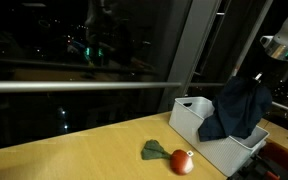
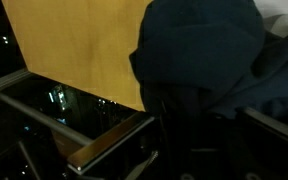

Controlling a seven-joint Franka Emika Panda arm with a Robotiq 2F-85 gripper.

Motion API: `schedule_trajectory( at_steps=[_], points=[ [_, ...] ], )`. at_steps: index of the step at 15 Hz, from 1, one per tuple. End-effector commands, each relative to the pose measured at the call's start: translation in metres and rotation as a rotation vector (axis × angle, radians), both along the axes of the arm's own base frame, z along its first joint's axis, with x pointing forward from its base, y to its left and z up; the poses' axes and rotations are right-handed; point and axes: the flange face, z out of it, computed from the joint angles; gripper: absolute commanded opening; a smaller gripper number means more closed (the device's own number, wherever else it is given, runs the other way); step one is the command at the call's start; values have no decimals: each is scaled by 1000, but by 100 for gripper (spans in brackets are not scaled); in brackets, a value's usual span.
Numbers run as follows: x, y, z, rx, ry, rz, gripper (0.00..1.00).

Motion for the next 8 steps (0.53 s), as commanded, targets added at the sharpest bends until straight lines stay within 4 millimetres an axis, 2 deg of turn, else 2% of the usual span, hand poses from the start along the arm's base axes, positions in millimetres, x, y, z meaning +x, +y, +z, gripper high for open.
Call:
schedule_trajectory(
  at_steps=[1, 5, 8],
  points=[
    [8, -30, 25, -20, -19, -11, 3],
    [20, -41, 55, -32, -45, -10, 3],
    [36, -22, 55, -29, -59, 22, 3]
  ],
)
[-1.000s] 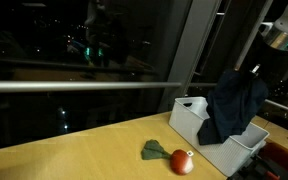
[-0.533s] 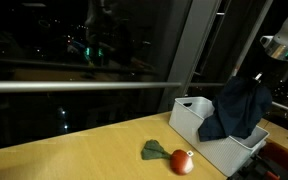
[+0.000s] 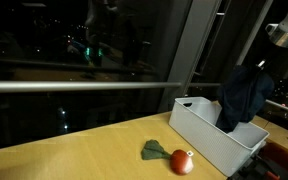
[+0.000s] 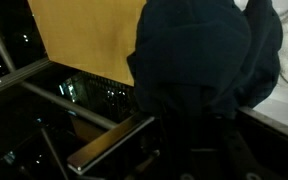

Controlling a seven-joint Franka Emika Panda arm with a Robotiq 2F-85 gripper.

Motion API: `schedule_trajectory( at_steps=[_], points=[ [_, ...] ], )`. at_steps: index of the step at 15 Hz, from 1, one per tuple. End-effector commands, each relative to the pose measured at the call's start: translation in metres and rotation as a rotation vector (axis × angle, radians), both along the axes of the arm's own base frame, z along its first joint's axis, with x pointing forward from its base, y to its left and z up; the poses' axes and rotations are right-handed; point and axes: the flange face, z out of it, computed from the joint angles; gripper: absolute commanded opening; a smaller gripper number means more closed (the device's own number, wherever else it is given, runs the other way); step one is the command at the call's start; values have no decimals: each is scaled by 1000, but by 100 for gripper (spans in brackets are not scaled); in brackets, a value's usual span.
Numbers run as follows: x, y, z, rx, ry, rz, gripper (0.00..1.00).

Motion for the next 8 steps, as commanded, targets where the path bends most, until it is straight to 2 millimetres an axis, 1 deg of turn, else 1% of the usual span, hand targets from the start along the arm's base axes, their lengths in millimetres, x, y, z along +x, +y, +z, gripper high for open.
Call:
schedule_trajectory(
  at_steps=[1, 5, 6, 8],
  points=[
    [21, 23, 1, -5, 3, 41, 3],
    [42, 57, -32, 10, 41, 88, 3],
    [46, 63, -40, 12, 52, 95, 3],
    [48, 69, -57, 20, 75, 102, 3]
  ],
)
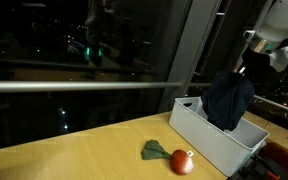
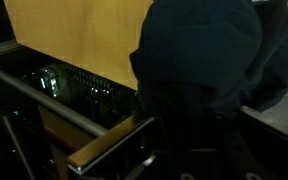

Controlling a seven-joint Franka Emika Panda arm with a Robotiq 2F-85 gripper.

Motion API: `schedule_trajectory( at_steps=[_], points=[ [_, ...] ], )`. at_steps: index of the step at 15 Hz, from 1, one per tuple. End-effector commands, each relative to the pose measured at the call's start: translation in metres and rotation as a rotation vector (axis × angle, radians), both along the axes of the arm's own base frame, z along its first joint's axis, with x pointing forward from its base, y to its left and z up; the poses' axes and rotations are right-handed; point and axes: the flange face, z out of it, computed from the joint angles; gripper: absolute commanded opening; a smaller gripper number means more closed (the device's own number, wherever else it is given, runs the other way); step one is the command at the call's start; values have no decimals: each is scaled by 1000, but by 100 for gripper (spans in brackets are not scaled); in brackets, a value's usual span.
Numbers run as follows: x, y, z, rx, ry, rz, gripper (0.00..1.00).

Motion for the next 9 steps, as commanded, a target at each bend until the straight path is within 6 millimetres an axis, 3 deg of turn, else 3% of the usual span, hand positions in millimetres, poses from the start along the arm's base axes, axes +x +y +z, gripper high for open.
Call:
schedule_trajectory(
  at_steps=[1, 5, 6, 9],
  points=[
    [11, 8, -23, 11, 22, 4, 3],
    [-2, 2, -67, 30, 84, -11, 3],
    [-6, 2, -77, 37, 100, -17, 27],
    [-23, 16, -89, 45, 110, -19, 50]
  ],
)
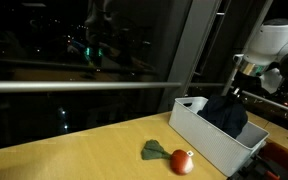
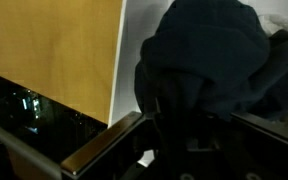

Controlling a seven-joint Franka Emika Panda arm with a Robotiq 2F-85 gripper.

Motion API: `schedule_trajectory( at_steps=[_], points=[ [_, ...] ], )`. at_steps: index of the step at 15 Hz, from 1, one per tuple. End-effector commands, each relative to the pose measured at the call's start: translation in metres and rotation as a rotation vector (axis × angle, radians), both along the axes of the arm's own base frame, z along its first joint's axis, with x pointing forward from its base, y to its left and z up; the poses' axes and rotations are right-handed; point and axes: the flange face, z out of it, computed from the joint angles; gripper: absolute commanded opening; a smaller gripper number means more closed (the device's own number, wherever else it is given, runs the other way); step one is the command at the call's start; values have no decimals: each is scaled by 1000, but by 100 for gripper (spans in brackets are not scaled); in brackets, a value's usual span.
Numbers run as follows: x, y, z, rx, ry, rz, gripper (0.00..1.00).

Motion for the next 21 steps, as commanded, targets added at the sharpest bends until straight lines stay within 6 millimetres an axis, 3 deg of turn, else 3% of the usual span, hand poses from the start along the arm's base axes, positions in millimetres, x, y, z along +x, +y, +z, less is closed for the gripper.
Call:
schedule_trajectory(
  at_steps=[1, 4, 7, 9, 11, 14, 21],
  points=[
    [-22, 24, 4, -2, -31, 11, 57],
    [-43, 79, 32, -26, -97, 77, 80],
    [-56, 162, 53, -27, -166, 187, 99],
    [-61, 209, 48, 1, -184, 240, 100],
    [-67, 239, 36, 43, -194, 284, 100],
    [-64, 256, 6, 88, -171, 312, 100],
    [-32, 242, -95, 162, -66, 326, 100]
  ],
)
